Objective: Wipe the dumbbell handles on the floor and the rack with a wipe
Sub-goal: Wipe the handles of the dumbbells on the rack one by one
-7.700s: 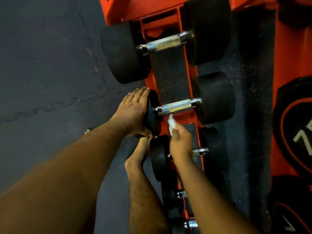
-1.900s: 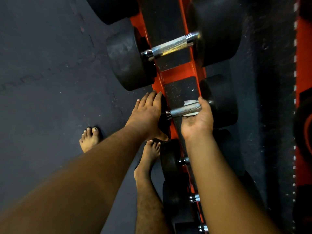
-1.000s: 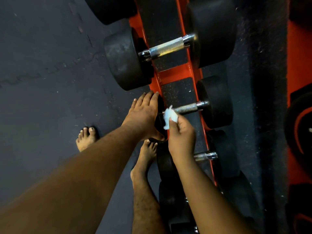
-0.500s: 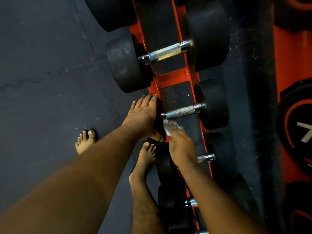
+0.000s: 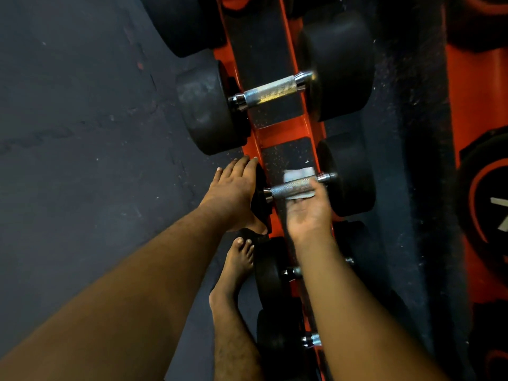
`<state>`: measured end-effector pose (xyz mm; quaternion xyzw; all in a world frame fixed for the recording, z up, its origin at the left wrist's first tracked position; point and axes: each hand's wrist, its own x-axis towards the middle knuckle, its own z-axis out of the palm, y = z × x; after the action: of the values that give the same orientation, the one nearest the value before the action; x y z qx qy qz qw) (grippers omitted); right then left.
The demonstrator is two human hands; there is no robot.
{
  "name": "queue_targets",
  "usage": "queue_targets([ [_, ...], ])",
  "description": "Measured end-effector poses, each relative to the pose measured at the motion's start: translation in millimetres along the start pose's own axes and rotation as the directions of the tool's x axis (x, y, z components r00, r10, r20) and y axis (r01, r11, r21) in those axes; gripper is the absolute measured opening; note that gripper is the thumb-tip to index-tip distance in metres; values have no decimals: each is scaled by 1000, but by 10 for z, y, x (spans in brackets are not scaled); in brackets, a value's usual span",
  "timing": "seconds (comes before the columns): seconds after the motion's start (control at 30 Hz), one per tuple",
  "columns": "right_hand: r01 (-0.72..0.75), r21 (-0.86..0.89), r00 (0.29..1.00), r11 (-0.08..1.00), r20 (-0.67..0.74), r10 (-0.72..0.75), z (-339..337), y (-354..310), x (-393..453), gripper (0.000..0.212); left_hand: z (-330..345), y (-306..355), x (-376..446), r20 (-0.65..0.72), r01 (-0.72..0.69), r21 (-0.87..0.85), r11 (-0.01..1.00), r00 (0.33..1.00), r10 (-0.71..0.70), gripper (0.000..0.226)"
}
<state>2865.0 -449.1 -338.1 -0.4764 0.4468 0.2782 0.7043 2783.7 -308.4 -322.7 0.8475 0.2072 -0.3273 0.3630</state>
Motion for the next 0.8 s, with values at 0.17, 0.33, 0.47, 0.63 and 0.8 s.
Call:
queue_targets([
  [0.17,-27,-94,1000,995,-11,26,35,175,8,22,-12,21,-9,-3,-14,-1,1000,1000,14,160],
  [0.33,48,25,998,999,-38,-48,25,82,77,21,-12,-2,-24,0,-12,-11,1000,1000,12,160],
  [0.47,120,-47,991,992,-54,-122,-94,251,56,29,-8,-1,-17,-5,-15,-15,1000,1000,15,161],
  [0.63,104,-593,986,798,-44,-162,-291,487,-223,21,-3,9,-17,-8,-22,-28,999,1000,21,159],
  [0.8,501,-863,755,55,406,-514,-136,245,-487,29,-8,1,-31,-8,-23,-25,999,1000,23,158],
])
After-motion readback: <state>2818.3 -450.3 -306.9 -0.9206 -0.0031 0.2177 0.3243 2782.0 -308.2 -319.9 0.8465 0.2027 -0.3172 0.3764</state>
